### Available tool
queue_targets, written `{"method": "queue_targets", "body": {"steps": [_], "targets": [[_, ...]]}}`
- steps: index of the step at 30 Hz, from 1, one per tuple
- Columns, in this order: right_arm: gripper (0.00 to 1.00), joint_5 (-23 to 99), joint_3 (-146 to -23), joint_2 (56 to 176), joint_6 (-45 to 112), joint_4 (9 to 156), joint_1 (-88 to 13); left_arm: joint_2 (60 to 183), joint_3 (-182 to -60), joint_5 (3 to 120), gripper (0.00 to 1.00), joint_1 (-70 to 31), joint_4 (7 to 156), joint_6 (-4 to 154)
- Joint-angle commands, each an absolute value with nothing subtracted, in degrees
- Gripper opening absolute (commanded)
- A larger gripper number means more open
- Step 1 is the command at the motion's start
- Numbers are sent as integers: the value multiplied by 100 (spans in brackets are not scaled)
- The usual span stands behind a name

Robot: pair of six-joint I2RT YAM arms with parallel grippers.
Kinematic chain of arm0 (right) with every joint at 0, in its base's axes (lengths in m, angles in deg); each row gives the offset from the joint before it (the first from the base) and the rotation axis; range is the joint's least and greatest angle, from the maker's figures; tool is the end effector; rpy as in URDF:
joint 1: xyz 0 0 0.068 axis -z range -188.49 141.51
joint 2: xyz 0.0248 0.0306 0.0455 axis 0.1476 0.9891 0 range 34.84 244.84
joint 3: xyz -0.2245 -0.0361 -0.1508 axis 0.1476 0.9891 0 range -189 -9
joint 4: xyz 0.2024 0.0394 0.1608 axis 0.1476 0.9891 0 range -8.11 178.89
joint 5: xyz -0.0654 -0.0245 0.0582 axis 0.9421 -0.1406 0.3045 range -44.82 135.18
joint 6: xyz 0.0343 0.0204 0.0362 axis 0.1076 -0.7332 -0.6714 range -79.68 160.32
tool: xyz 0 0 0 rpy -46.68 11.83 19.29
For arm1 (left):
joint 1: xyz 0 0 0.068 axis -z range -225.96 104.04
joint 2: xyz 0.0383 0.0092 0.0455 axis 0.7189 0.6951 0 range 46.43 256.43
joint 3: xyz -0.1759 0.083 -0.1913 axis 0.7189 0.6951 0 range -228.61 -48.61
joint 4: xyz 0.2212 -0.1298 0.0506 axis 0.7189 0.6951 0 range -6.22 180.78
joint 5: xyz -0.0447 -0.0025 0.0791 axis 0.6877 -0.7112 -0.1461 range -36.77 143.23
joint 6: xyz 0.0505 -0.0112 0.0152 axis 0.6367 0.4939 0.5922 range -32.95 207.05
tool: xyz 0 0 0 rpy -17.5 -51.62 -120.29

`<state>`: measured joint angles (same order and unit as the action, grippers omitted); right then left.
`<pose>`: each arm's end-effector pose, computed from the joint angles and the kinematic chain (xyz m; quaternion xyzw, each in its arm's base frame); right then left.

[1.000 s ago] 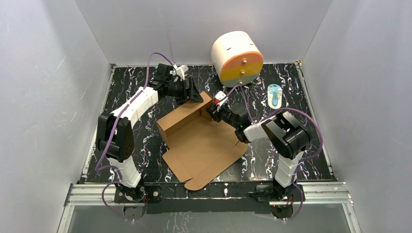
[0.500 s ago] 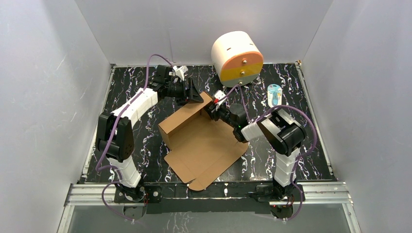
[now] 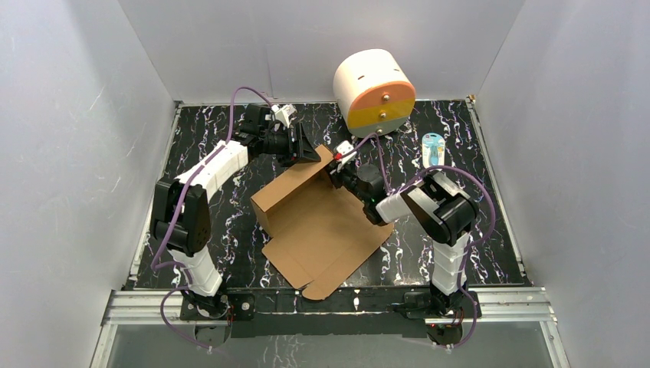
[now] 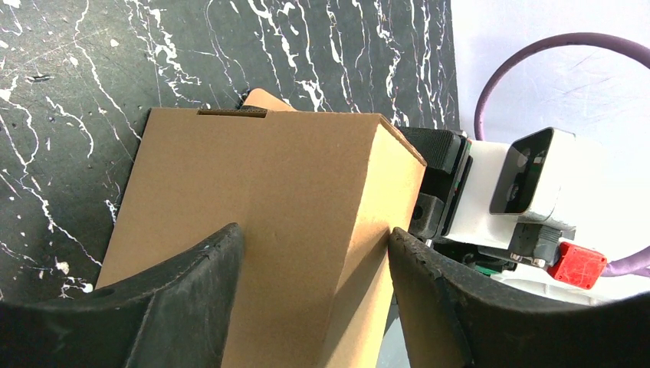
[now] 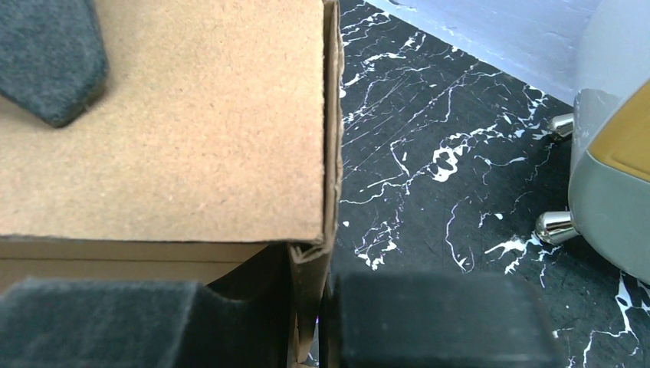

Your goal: Fold the paper box

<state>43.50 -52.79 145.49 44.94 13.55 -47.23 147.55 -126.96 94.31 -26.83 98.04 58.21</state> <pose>0.2912 0.2350 0.1616 -0.2675 0.6446 0.2198 0.6816 0.3707 -0.1533 0.2724 0.0850 0.8484 -0.4567 0.2539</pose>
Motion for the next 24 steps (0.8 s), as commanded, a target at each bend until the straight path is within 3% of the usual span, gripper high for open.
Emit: {"method": "queue_targets", "body": {"steps": [1,17,24], "targets": [[16,5248,-5593,14516,4788,1048,-4747,14447,-12526,9765,65,-2609,10193,5699],[16,6110,-5878,14506,3956,1510,-4804,14362,-12397,10012,62,-2608,9999,5516],[23,5295,-5876,14407,3653,1267,-4801,14400,-12371,9992,62,-2605,9962,5462]]}}
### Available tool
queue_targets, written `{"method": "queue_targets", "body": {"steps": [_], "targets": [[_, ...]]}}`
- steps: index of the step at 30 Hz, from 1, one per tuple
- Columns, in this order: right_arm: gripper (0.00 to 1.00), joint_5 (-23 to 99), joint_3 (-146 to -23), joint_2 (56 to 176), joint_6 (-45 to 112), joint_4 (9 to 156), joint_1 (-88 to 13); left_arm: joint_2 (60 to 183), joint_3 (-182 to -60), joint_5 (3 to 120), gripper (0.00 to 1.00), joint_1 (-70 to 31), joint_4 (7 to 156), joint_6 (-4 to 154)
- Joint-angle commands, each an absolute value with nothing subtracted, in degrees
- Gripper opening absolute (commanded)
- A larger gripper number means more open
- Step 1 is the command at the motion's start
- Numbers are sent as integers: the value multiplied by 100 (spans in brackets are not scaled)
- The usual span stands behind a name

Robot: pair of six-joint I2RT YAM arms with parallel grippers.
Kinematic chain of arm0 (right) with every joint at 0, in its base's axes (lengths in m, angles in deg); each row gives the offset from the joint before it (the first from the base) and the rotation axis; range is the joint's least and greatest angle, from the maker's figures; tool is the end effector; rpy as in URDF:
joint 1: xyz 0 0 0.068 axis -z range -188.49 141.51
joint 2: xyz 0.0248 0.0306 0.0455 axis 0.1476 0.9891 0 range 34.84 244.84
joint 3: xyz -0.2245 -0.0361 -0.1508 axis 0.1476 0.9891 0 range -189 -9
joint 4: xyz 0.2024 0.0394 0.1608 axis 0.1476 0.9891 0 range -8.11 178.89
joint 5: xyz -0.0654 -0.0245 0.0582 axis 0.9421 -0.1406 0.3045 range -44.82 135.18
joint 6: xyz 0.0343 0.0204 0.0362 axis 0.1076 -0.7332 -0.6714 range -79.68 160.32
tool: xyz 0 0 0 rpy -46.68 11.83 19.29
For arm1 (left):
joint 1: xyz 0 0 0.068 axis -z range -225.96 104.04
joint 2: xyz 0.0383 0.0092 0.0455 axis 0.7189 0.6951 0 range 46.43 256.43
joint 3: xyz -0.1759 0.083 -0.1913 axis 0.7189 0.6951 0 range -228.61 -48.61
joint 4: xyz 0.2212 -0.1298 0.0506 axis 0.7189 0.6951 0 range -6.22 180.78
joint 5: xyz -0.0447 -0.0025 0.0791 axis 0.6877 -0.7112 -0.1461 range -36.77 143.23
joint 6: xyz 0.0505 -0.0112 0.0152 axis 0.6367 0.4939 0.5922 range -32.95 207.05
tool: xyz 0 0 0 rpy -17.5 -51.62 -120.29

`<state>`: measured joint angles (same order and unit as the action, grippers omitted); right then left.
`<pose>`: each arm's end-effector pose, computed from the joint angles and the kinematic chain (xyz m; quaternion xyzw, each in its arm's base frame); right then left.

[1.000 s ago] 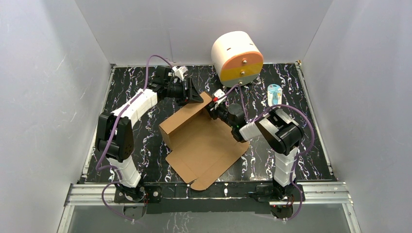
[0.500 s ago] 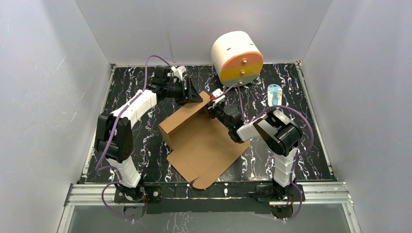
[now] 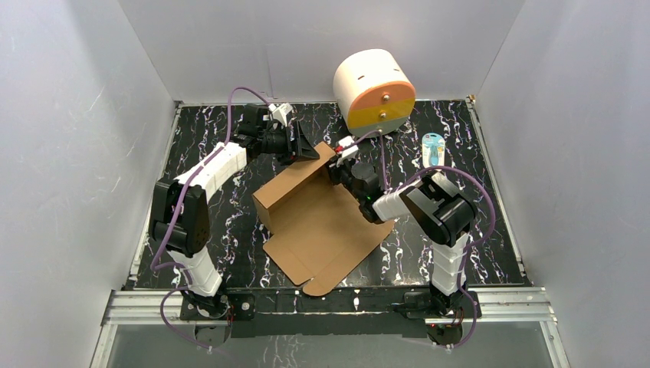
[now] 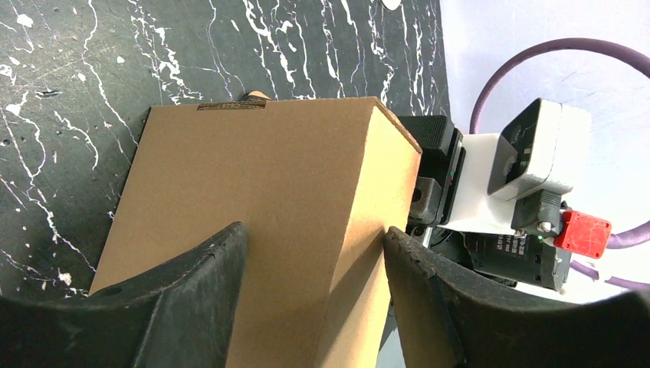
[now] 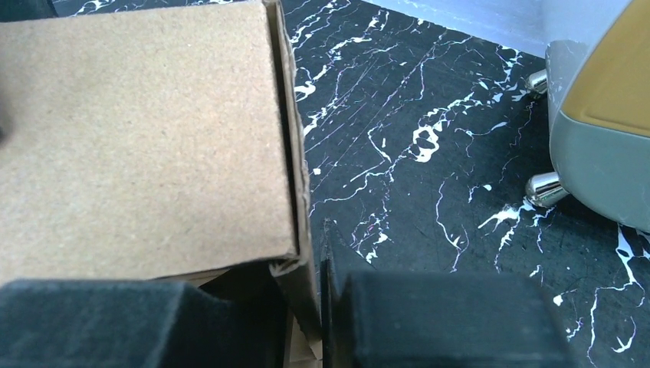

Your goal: Fold the paper box

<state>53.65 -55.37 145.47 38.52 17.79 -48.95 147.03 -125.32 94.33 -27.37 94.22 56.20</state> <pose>0.2946 0.2444 0.1656 -0.1845 0.6836 0.2051 0.6757 0.3717 -0.1497 0.2718 0.0746 0.8408 -0.4648 0.2673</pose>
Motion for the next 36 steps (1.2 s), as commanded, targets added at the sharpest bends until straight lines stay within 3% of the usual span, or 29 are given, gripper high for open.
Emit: {"method": "queue_targets", "body": {"steps": [1,8,19,25,36], "targets": [[24,5192,-5870,14397,3666,1245,-4797,14391,-12374,9979,62,-2608,9968,5462],[38,4939,-5648,14224,3799,1284,-4803,14227,-12473,9242,67,-2636,10268,5747],[80,4760,-4849,12981,4023,2273,-4791,13612,-12752,7736,72,-2735,10887,6368],[90,5030,-4539,11979,4324,3274,-4785,13022,-12873,6559,72,-2496,11207,6712],[99,5926,-3403,9800,3901,4291,-4766,12991,-13044,2543,72,12,12316,7082]]}}
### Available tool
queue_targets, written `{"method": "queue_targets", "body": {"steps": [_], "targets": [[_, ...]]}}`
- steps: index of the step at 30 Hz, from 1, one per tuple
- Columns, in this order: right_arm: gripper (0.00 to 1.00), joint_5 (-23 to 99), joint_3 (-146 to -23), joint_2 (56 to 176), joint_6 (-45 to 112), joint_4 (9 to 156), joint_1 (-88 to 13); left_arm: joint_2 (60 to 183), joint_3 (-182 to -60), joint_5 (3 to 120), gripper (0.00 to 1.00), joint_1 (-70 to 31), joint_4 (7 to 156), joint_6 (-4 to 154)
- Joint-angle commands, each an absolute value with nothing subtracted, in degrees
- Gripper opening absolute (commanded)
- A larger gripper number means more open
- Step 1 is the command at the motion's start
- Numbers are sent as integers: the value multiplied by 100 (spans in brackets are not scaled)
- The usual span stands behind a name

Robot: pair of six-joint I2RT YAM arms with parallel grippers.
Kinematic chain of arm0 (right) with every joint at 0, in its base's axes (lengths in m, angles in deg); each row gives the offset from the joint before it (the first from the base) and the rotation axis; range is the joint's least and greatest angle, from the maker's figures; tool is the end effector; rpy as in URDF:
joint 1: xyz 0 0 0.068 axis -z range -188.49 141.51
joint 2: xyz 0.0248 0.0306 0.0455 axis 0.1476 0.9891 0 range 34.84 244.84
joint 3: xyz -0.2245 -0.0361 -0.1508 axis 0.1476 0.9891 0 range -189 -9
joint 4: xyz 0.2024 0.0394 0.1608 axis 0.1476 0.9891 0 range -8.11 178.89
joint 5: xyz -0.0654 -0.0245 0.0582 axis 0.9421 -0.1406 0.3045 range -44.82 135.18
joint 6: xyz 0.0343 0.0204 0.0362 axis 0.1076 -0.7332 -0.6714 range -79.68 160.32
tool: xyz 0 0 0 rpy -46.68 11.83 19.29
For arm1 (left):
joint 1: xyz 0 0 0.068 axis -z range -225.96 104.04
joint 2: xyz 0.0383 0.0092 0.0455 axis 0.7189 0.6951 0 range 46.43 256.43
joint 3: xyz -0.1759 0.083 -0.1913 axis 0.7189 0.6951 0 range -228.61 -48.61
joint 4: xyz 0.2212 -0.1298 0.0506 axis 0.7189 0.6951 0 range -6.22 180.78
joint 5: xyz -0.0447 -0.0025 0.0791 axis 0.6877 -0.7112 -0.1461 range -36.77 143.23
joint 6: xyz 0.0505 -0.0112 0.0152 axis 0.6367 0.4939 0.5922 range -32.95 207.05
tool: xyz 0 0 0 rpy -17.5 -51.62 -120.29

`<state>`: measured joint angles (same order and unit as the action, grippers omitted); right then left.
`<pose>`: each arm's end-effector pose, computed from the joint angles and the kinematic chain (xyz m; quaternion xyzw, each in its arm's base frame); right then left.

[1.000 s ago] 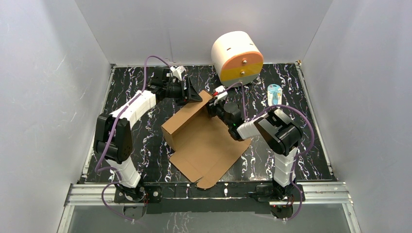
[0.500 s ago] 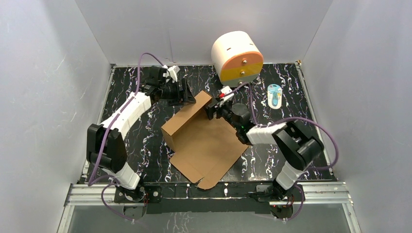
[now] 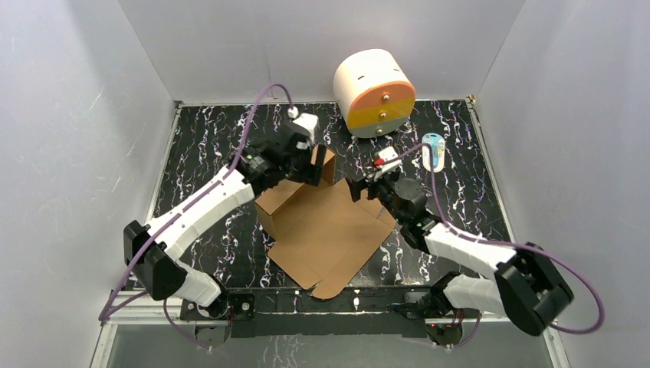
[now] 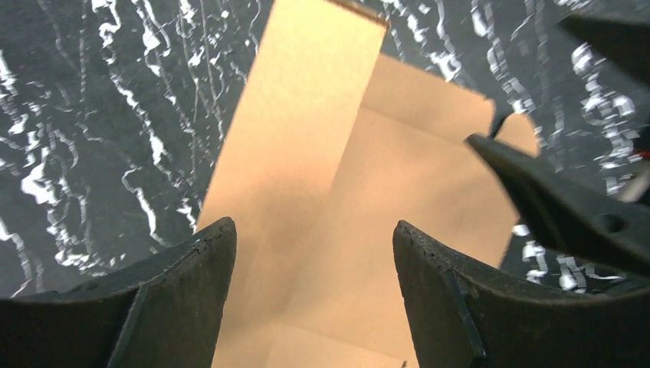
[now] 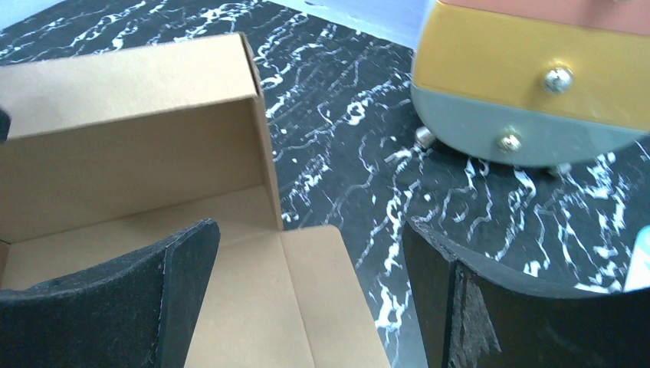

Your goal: Fold the paper box

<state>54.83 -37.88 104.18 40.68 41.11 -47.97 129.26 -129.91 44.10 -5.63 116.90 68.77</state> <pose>0.2055 0.1616 0.2478 -0.1833 0.6809 0.1806 0.6857 0.2502 -0.2049 0.3668 0.1325 0.8736 -0.1651 0.4382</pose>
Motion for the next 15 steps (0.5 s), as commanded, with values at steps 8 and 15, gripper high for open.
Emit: {"method": "queue_targets", "body": {"steps": [8,15], "targets": [[99,6233,-2873,9155,3840,4309,-4743,14087,-13704,-138,73,1166,13052,7381],[99,6353,-2545,8869,3724,4067,-4727,14837,-13744,-1673,71,1518,13378,7487]]}}
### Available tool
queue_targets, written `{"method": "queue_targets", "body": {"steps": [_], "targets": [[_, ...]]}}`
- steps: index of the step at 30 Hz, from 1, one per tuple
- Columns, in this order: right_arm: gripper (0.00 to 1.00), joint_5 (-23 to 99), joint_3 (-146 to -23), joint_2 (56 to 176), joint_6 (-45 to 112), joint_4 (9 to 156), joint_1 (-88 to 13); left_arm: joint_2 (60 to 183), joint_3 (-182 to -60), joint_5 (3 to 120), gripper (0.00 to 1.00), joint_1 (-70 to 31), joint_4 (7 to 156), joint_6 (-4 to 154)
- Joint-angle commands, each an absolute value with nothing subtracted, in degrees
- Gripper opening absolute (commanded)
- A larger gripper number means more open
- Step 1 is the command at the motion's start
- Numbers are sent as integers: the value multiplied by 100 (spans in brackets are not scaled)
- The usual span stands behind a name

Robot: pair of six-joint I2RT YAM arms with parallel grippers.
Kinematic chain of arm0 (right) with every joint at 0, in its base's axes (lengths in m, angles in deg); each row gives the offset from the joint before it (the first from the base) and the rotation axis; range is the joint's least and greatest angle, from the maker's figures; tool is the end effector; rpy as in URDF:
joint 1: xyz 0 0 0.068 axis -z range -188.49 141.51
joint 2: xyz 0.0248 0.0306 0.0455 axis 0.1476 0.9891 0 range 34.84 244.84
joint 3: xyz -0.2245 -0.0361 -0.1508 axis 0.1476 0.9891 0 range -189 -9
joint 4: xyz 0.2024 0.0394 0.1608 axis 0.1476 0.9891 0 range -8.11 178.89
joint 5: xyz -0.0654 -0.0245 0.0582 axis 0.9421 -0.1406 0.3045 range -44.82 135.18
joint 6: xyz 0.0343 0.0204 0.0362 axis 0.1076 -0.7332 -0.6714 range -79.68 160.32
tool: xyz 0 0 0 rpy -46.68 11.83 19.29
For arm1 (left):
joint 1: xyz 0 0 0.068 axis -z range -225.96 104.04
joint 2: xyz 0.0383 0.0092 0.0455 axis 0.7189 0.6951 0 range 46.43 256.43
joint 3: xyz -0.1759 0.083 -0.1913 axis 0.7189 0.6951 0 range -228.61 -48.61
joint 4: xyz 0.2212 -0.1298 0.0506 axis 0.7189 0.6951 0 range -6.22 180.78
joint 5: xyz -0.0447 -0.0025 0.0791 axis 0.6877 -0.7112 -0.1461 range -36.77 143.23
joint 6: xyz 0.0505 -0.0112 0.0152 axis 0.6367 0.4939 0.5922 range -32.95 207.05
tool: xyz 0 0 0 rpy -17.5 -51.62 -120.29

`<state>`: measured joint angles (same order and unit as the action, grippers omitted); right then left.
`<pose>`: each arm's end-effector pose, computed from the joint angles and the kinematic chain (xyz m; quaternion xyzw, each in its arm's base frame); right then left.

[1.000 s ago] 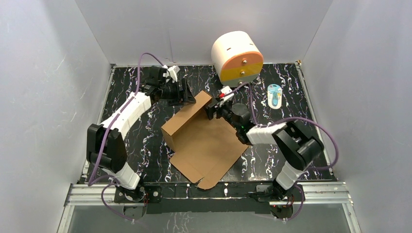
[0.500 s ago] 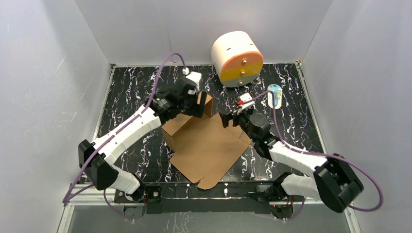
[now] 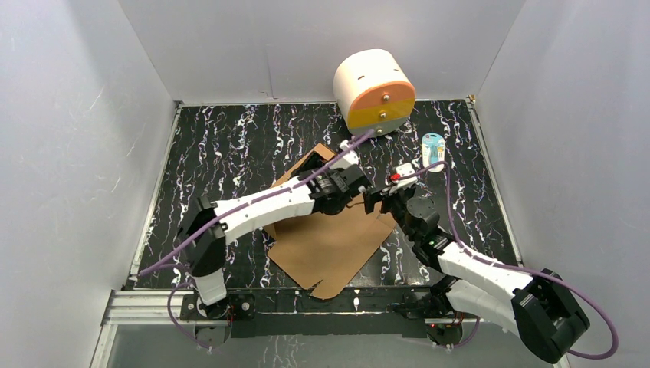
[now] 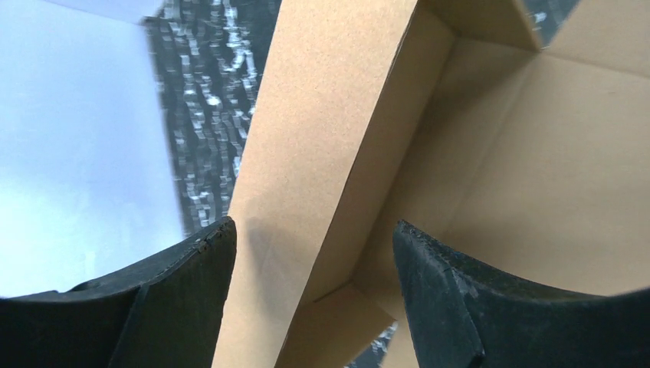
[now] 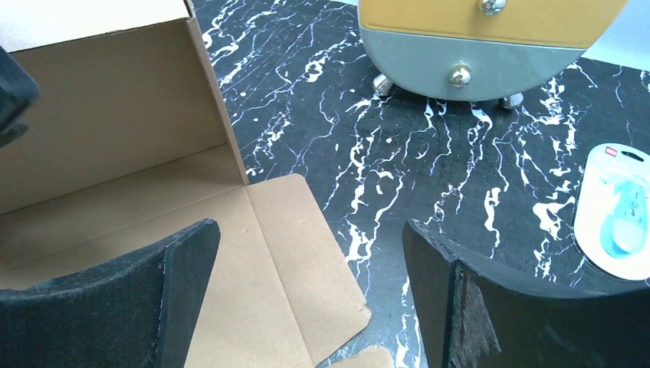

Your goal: Fold the paper box

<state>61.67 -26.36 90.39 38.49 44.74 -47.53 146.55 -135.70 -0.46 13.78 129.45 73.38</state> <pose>0.1683 0.1235 0.2249 -0.1300 0.7013 0.1462 0.6855 0.2103 -0.3034 0.2954 0.2241 0.8383 0.2047 0.4529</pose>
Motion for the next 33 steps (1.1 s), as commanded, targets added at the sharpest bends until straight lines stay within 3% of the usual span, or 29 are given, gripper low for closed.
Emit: {"method": "queue_targets", "body": {"steps": [1,7,12,17,22,33], "targets": [[99,6359,-2519,8865,3705,4067,-4718,14921,-13723,-1861,70,1537,13379,7528],[99,6335,-2462,8642,3637,4112,-4713,15226,-13789,-2396,55,1539,13415,7622],[99,6322,-2498,8332,3623,4304,-4706,15185,-13771,-2455,30,1539,13313,7780],[99,6211,-2977,8006,3561,5156,-4709,14879,-13623,-2127,16,1398,12956,7932],[99,5812,-3827,7792,3439,6403,-4711,14472,-13509,-1367,11,919,12908,7735],[99,4783,-5918,8203,3294,8456,-4713,13851,-12934,1256,10,-543,13001,6387]]}}
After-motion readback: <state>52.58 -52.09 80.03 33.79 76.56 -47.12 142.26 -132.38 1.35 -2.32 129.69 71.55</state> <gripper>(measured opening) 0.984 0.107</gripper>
